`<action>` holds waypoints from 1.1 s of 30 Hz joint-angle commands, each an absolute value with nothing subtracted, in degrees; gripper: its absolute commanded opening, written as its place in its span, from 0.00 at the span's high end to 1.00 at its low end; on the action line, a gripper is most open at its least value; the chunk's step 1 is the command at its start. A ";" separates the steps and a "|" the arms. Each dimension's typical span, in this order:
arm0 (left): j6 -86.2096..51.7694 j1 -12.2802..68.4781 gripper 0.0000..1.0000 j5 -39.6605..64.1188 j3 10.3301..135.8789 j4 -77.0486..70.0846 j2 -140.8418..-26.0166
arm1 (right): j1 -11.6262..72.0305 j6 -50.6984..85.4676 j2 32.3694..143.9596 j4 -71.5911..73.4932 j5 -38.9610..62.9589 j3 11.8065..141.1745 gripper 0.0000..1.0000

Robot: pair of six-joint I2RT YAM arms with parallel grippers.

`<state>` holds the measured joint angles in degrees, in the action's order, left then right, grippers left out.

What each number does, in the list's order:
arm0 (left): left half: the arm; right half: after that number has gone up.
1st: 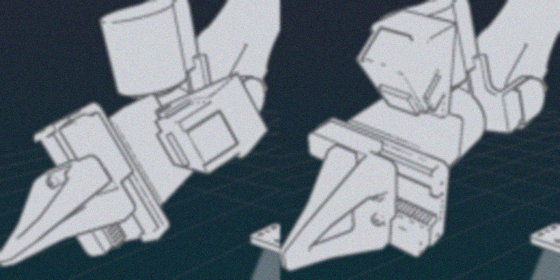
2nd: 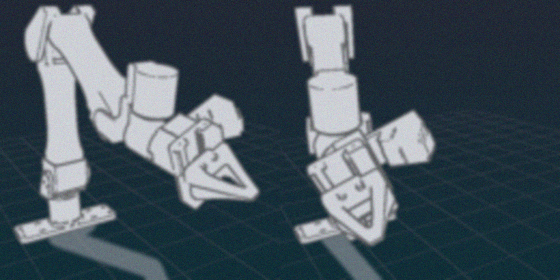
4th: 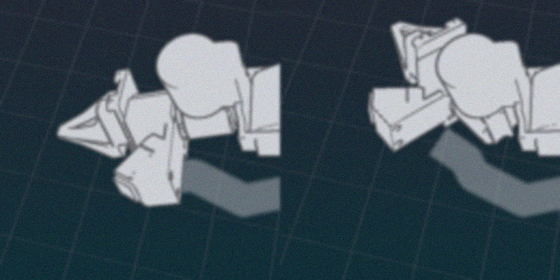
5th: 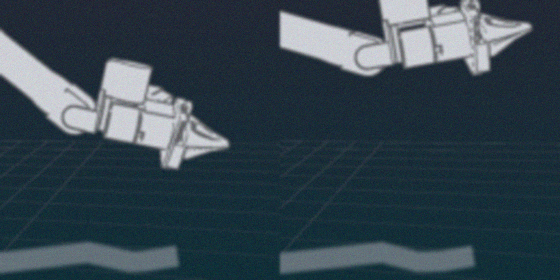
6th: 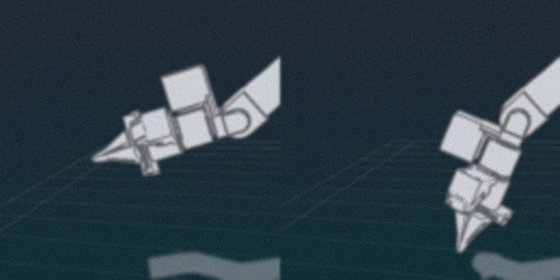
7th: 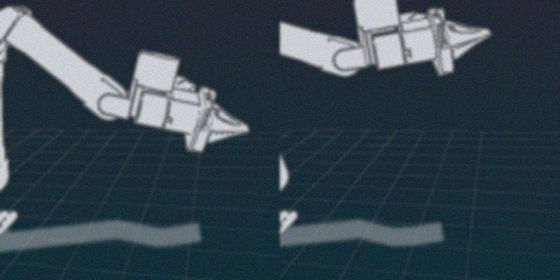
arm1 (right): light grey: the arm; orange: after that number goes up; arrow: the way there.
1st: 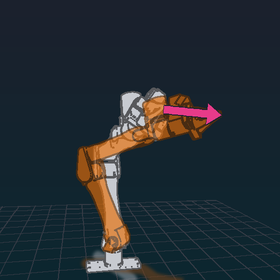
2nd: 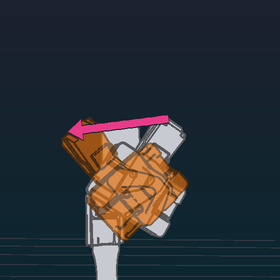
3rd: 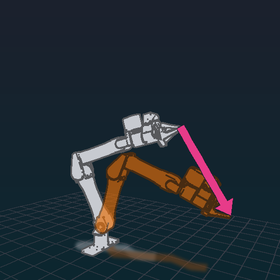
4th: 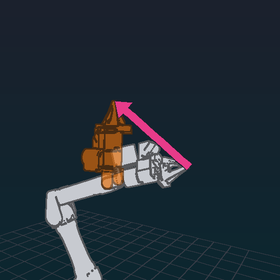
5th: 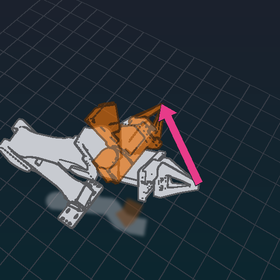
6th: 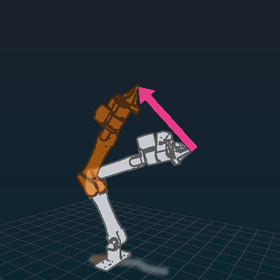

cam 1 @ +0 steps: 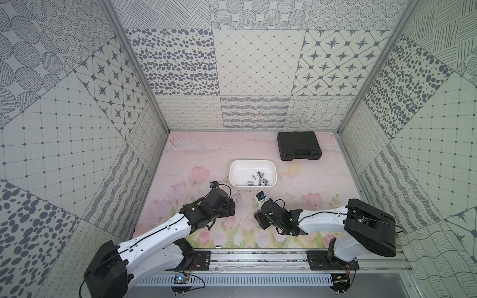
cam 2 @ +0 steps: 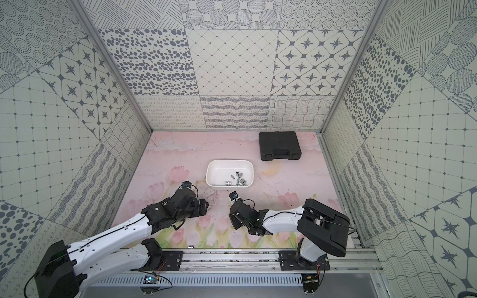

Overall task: Put the socket on the desktop into the storage box
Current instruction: Pick up the socket head from the center of the board, then place the socket head in the storage box.

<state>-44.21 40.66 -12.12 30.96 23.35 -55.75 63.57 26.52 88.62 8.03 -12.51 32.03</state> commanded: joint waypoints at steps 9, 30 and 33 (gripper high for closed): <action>-43.22 40.44 0.10 -11.25 30.85 21.51 -55.46 | 63.46 25.26 91.22 6.28 -14.00 33.87 0.61; -43.61 40.52 0.10 -11.43 30.76 21.51 -55.45 | 63.90 23.95 86.09 3.71 -14.37 35.77 0.78; -43.74 40.51 0.10 -11.48 30.76 21.53 -55.54 | 63.95 23.89 83.25 2.29 -14.96 37.46 0.78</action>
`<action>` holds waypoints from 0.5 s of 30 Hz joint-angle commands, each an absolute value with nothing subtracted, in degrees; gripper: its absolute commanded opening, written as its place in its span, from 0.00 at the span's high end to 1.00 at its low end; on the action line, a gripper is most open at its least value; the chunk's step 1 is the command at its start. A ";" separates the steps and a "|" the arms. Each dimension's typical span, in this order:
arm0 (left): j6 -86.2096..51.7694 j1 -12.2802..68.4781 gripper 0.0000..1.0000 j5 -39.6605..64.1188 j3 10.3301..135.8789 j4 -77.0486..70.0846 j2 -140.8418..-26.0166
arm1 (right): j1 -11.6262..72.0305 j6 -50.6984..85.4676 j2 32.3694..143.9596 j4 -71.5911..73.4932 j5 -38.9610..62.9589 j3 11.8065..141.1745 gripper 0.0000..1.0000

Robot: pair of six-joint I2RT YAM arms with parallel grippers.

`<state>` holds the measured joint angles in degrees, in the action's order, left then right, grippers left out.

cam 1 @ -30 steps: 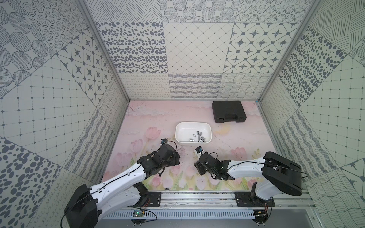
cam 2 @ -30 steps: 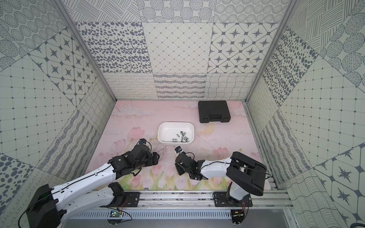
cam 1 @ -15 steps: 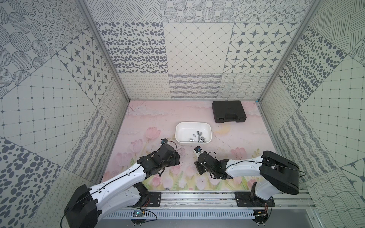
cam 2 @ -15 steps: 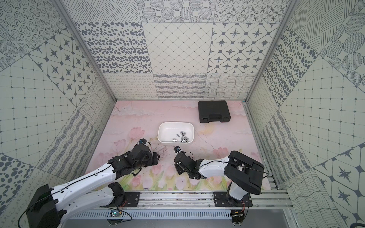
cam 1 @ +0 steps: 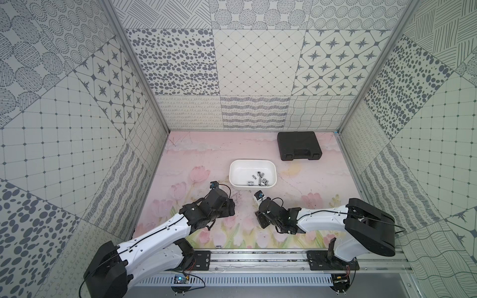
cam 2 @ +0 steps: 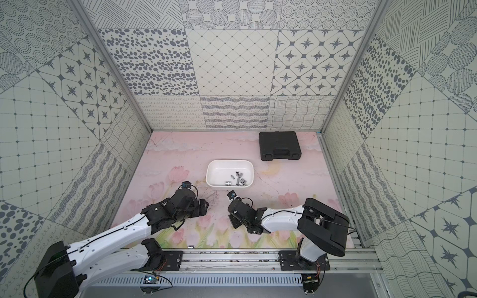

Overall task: Put the socket on the desktop into the storage box
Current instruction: Place the socket head in the storage box.

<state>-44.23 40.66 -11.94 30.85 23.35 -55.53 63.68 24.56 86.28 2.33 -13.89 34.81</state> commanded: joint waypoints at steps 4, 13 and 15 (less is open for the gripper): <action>-43.68 40.56 0.10 -11.69 30.76 21.59 -55.55 | 63.32 23.38 81.51 -1.04 -18.94 42.73 0.78; -43.71 40.51 0.11 -12.03 30.59 21.95 -54.62 | 53.67 23.83 91.80 -6.39 -15.96 60.82 0.78; -43.64 40.51 0.11 -12.17 30.50 21.99 -53.96 | 51.78 24.03 94.92 -7.81 -15.18 63.71 0.78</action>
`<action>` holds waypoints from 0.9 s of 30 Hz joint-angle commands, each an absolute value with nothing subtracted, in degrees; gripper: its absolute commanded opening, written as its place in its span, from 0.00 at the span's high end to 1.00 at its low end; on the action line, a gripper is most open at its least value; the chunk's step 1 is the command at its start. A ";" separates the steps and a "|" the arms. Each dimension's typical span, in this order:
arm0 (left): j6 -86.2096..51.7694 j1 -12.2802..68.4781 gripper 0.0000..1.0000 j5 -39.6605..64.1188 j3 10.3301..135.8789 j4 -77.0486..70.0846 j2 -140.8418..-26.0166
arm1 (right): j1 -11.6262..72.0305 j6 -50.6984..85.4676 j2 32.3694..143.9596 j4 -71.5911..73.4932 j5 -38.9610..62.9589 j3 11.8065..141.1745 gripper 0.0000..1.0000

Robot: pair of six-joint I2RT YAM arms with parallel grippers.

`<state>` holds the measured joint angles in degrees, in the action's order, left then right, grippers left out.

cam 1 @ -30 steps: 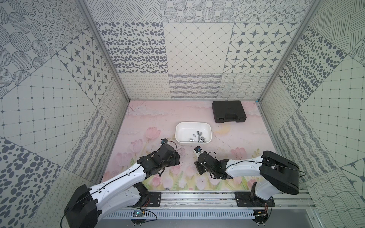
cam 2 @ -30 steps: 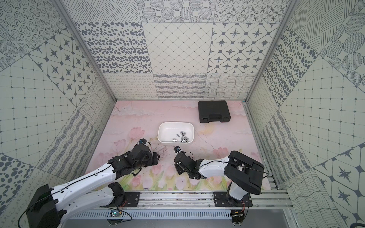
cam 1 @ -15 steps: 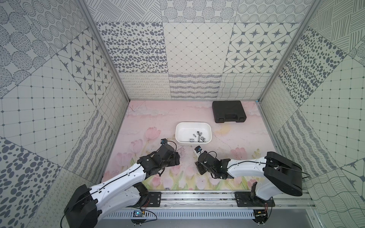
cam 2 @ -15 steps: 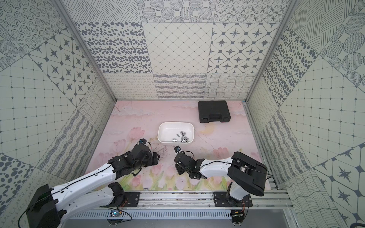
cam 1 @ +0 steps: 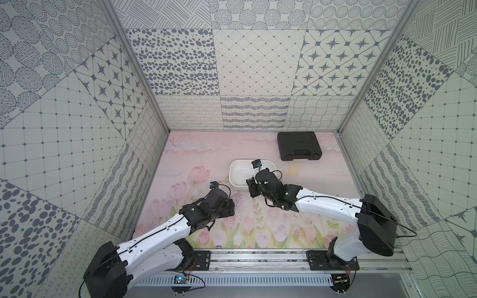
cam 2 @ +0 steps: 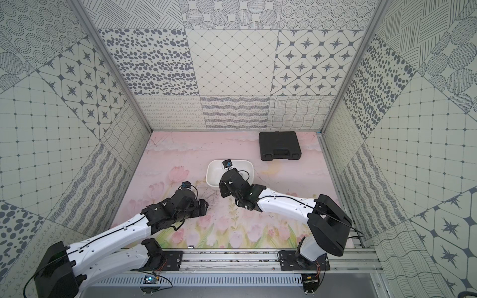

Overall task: Put the socket on the desktop into the storage box
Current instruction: Place the socket head in the storage box, then pick up the socket head from the center of the board.

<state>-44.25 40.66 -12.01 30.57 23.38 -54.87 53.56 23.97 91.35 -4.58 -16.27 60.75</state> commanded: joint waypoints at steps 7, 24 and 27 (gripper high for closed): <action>-43.60 40.52 0.11 -12.48 30.10 22.00 -52.32 | 47.83 24.28 99.66 -9.90 -12.05 68.53 0.67; -42.76 40.52 0.12 -16.59 28.94 22.43 -47.54 | 62.06 22.37 81.20 5.29 -8.96 44.15 0.53; -43.03 40.43 0.12 -18.32 28.57 23.15 -45.25 | 69.89 23.17 79.91 11.33 -11.21 37.98 0.53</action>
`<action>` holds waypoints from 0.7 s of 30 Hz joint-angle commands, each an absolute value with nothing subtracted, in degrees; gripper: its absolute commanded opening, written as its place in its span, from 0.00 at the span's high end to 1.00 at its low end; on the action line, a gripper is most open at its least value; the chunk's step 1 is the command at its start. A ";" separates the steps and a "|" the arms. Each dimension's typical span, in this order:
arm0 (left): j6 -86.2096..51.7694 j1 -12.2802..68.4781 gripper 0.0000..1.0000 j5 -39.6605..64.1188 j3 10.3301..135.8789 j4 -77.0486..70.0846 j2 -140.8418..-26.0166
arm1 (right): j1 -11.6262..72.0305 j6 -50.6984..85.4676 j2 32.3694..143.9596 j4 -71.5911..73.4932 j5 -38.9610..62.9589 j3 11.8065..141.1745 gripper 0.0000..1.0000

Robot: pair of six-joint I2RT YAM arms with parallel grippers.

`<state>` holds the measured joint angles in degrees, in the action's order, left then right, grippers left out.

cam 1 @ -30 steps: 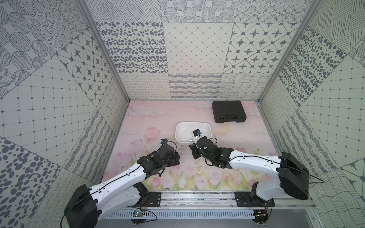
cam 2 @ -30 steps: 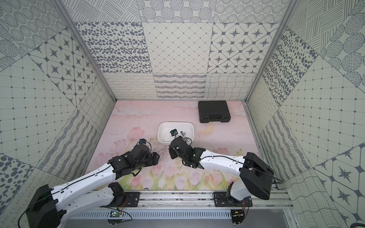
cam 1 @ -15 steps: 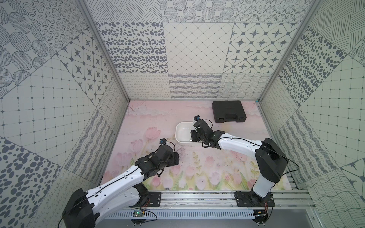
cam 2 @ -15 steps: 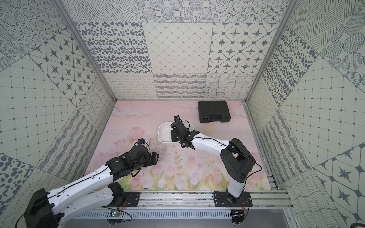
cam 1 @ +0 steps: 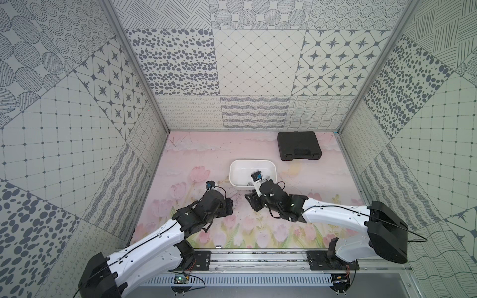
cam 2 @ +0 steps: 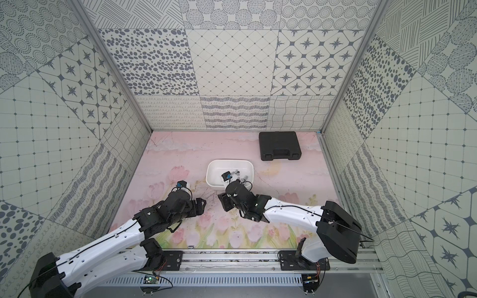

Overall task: Put the socket on the desktop into the storage box
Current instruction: Pick up the socket head from the center of the board.

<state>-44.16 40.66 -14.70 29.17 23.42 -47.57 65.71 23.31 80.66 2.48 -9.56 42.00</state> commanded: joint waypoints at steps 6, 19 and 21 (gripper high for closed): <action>-44.32 40.52 0.12 -23.48 27.94 25.39 -39.95 | 82.16 23.73 88.02 24.43 -14.11 33.78 0.49; -47.54 40.35 0.11 -29.20 27.58 30.17 -37.19 | 87.80 20.48 105.22 33.15 -12.18 41.37 0.43; -47.64 40.45 0.11 -29.01 27.48 29.86 -37.37 | 87.89 19.61 107.01 32.41 -12.12 42.84 0.41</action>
